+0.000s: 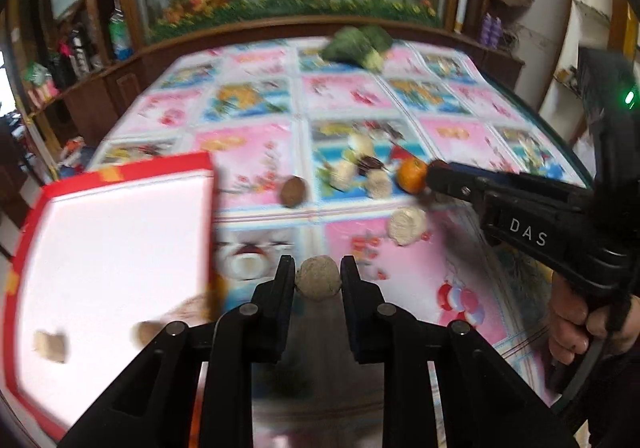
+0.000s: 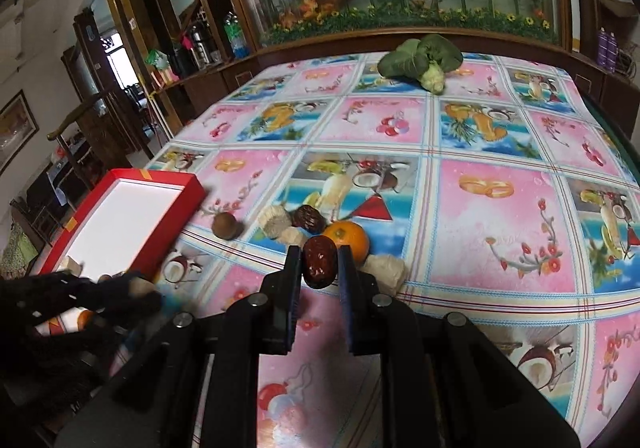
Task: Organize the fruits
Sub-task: 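Carry the red date and rice cake into the tray and open both tools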
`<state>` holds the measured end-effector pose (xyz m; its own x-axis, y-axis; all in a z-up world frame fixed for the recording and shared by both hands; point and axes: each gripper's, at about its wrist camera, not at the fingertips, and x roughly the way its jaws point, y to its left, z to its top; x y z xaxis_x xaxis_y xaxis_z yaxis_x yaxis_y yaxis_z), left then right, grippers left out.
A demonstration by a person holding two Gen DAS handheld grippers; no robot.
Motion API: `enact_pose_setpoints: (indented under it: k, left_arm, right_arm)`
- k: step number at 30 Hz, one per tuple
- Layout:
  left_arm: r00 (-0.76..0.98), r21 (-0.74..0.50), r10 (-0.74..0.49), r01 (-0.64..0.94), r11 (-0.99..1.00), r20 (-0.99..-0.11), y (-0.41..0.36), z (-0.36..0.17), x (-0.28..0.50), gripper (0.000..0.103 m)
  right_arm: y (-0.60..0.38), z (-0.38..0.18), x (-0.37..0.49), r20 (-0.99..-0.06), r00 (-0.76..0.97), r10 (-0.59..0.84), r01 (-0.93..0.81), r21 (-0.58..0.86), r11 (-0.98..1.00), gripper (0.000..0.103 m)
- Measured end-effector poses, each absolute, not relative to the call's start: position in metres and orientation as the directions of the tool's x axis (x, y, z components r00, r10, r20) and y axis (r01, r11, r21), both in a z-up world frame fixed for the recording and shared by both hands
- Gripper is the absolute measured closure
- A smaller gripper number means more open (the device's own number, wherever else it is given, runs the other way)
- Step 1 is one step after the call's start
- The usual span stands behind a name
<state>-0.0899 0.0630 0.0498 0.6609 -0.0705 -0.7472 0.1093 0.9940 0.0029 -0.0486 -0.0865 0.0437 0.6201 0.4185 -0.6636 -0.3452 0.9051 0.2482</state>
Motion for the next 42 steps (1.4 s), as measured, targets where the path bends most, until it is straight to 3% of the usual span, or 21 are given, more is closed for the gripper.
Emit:
enact_pose_setpoints:
  k: [10,21,42]
  left_arm:
    - [0.697,0.059,0.118,-0.108,0.992,-0.707,0.15,0.062,-0.13,0.081]
    - [0.655,0.073,0.201,-0.217,0.973,-0.729,0.201,0.045,-0.157,0.081]
    - [0.591,0.139,0.282,-0.276,0.951,-0.756,0.223,0.024,-0.16,0.08]
  right_arm:
    - [-0.03,0.046,-0.062,-0.637,0.537,0.553,-0.466,0.322,0.824,0.083]
    - [0.095,0.05,-0.123,-0.622,0.363,0.694,-0.699,0.31,0.644,0.083]
    - [0.162,0.03,-0.131,-0.789,0.3,0.537,-0.739,0.163,0.653,0.083]
